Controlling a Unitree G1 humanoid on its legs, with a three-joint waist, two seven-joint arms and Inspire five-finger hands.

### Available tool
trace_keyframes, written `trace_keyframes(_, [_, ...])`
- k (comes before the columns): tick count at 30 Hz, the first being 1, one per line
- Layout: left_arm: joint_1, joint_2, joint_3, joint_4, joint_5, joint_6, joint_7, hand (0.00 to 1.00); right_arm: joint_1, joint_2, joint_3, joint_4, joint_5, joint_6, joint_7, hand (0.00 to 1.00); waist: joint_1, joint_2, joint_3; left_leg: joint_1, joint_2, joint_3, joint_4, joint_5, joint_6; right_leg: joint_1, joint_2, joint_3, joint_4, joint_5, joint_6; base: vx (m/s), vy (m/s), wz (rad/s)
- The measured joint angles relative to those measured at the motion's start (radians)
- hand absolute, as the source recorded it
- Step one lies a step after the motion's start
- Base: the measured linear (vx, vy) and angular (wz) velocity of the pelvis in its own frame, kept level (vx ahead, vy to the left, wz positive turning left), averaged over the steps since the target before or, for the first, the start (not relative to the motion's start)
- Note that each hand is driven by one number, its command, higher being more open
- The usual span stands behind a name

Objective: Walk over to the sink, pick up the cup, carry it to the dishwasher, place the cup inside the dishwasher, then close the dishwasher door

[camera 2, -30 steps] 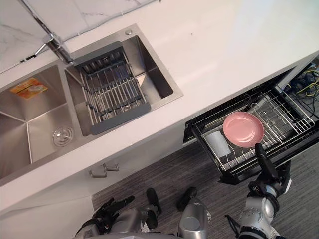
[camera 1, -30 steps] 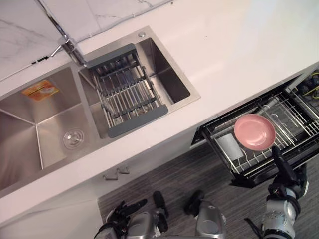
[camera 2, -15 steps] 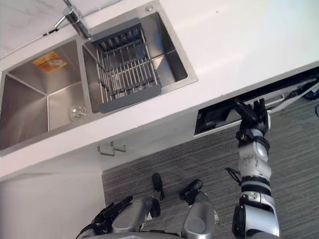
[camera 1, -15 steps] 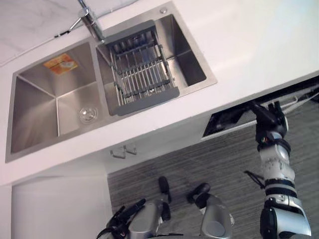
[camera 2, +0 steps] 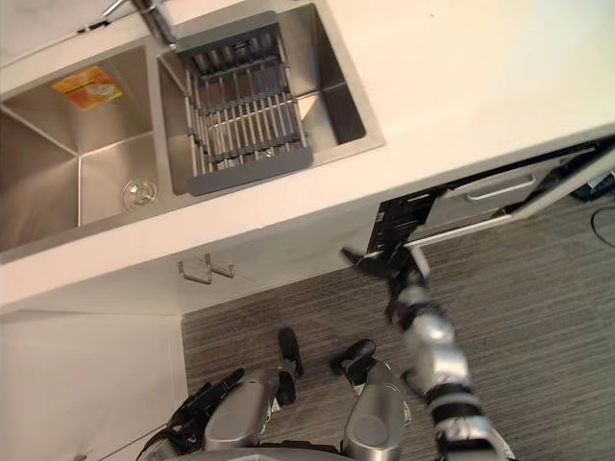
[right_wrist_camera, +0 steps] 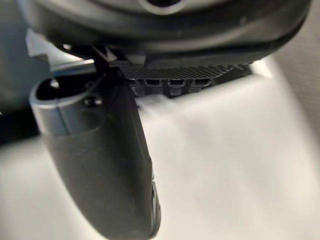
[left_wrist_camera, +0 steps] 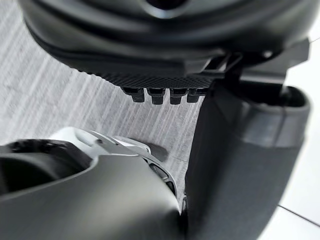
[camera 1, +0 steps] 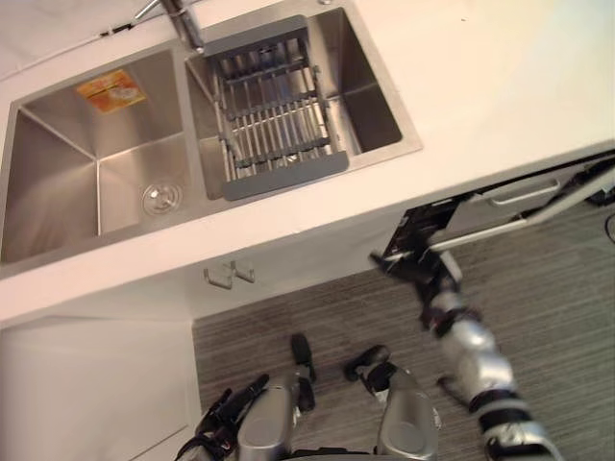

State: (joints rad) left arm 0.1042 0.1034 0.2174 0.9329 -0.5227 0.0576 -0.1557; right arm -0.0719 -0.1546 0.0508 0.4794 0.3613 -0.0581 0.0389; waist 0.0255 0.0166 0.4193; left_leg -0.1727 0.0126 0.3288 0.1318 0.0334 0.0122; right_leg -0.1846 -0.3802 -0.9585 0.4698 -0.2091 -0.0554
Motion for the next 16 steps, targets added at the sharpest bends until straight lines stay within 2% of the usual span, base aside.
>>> trace_keyframes(1, [0.0,0.0,0.015,0.0,0.0,-0.005,-0.005,1.0,0.038,0.038,0.0,0.057,-0.037,-0.013,-0.011,1.0,0.002,-0.013,-0.001,-0.004,0.0,0.0,0.038,-0.038,0.003,0.014,0.002,-0.015,-0.012,0.009,0.015,0.09,0.068,0.23])
trace_keyframes(2, [0.006,0.001,0.022,0.003,0.0,-0.01,-0.007,1.0,0.074,0.053,-0.004,0.107,-0.062,-0.024,-0.028,1.0,0.002,-0.025,-0.007,-0.001,0.007,-0.007,0.037,-0.059,0.018,0.031,0.008,-0.018,-0.018,0.02,0.028,0.08,0.056,0.21])
trace_keyframes(3, [0.018,0.002,0.023,0.008,-0.003,-0.013,-0.01,1.0,0.101,0.058,-0.009,0.136,-0.08,-0.038,-0.045,1.0,0.002,-0.042,-0.016,0.015,0.001,-0.003,0.016,-0.065,0.034,0.021,-0.011,0.025,0.049,0.015,0.02,0.05,0.034,0.17])
trace_keyframes(4, [0.022,0.008,0.023,0.011,-0.006,-0.016,-0.01,1.0,0.12,0.061,-0.021,0.155,-0.088,-0.052,-0.057,1.0,-0.002,-0.051,-0.021,0.027,-0.008,-0.001,0.007,-0.066,0.035,0.005,-0.035,0.084,0.138,0.006,0.006,0.11,0.016,0.28])
trace_keyframes(5, [0.035,0.012,0.018,0.008,-0.006,-0.016,-0.01,1.0,0.146,0.06,-0.06,0.206,-0.103,-0.082,-0.088,1.0,-0.023,-0.056,-0.024,0.056,-0.008,-0.016,-0.004,-0.07,0.043,-0.015,-0.034,0.249,0.281,0.033,0.007,0.12,0.024,0.27])
trace_keyframes(6, [0.042,0.018,0.012,0.007,-0.01,-0.012,-0.01,1.0,0.159,0.059,-0.09,0.234,-0.111,-0.1,-0.101,1.0,-0.024,-0.063,-0.028,0.076,-0.009,-0.02,-0.021,-0.07,0.043,-0.022,-0.01,0.342,0.281,0.061,0.034,0.12,0.014,0.24])
trace_keyframes(7, [0.044,0.026,0.009,0.007,-0.012,-0.005,-0.01,1.0,0.17,0.056,-0.106,0.252,-0.111,-0.113,-0.109,1.0,-0.025,-0.067,-0.03,0.089,-0.01,-0.024,-0.035,-0.068,0.045,-0.022,0.001,0.379,0.282,0.069,0.029,0.14,-0.017,0.19])
trace_keyframes(8, [0.045,0.041,-0.015,0.006,-0.048,0.022,-0.03,1.0,0.188,0.051,-0.149,0.292,-0.11,-0.138,-0.131,1.0,-0.034,-0.073,-0.033,0.126,-0.015,-0.05,-0.064,-0.062,0.061,-0.044,0.007,0.441,0.336,0.092,0.013,0.14,-0.028,0.38])
trace_keyframes(9, [0.042,0.054,-0.031,0.004,-0.067,0.046,-0.046,1.0,0.196,0.054,-0.18,0.324,-0.108,-0.153,-0.139,1.0,-0.045,-0.071,-0.041,0.13,-0.011,-0.078,-0.068,-0.063,0.064,-0.058,0.023,0.478,0.315,0.036,0.05,0.19,-0.057,0.53])
trace_keyframes(10, [0.041,0.058,-0.038,0.001,-0.078,0.06,-0.057,1.0,0.199,0.055,-0.199,0.347,-0.108,-0.16,-0.142,1.0,-0.055,-0.069,-0.045,0.129,-0.004,-0.096,-0.069,-0.064,0.063,-0.058,0.043,0.504,0.26,0.015,0.072,0.15,-0.067,0.71])
trace_keyframes(11, [0.04,0.069,-0.048,0.002,-0.094,0.078,-0.082,1.0,0.205,0.057,-0.226,0.393,-0.106,-0.164,-0.143,1.0,-0.068,-0.072,-0.052,0.13,0.003,-0.123,-0.068,-0.067,0.056,-0.058,0.069,0.555,0.147,0.009,0.088,0.13,-0.057,0.63])
trace_keyframes(12, [0.038,0.075,-0.049,0.003,-0.103,0.088,-0.092,1.0,0.212,0.061,-0.239,0.411,-0.105,-0.164,-0.141,1.0,-0.068,-0.079,-0.057,0.134,0.001,-0.131,-0.068,-0.068,0.047,-0.057,0.075,0.574,0.103,0.015,0.096,0.19,-0.125,0.62])
trace_keyframes(13, [0.037,0.088,-0.048,0.006,-0.112,0.116,-0.106,1.0,0.225,0.075,-0.261,0.45,-0.081,-0.16,-0.13,1.0,-0.065,-0.099,-0.069,0.147,-0.008,-0.144,-0.067,-0.058,0.022,-0.045,0.07,0.594,0.007,0.061,0.109,0.22,-0.188,0.51])
trace_keyframes(14, [0.039,0.106,-0.048,0.011,-0.115,0.137,-0.113,1.0,0.234,0.093,-0.273,0.489,-0.038,-0.146,-0.122,1.0,-0.065,-0.125,-0.09,0.156,-0.024,-0.152,-0.07,-0.058,0.001,-0.02,0.064,0.595,-0.09,0.164,0.123,0.26,-0.25,0.42])
trace_keyframes(15, [0.033,0.105,-0.047,0.022,-0.113,0.141,-0.113,1.0,0.229,0.094,-0.282,0.511,-0.005,-0.13,-0.117,1.0,-0.063,-0.124,-0.094,0.16,-0.02,-0.155,-0.071,-0.062,-0.011,-0.002,0.065,0.593,-0.109,0.142,0.147,0.2,-0.247,0.14])
trace_keyframes(16, [0.03,0.091,-0.048,0.036,-0.104,0.142,-0.113,1.0,0.207,0.088,-0.3,0.548,0.056,-0.097,-0.107,1.0,-0.056,-0.089,-0.113,0.16,0.008,-0.151,-0.082,-0.061,-0.025,0.009,0.1,0.58,-0.148,0.145,0.141,0.11,-0.155,-0.05])
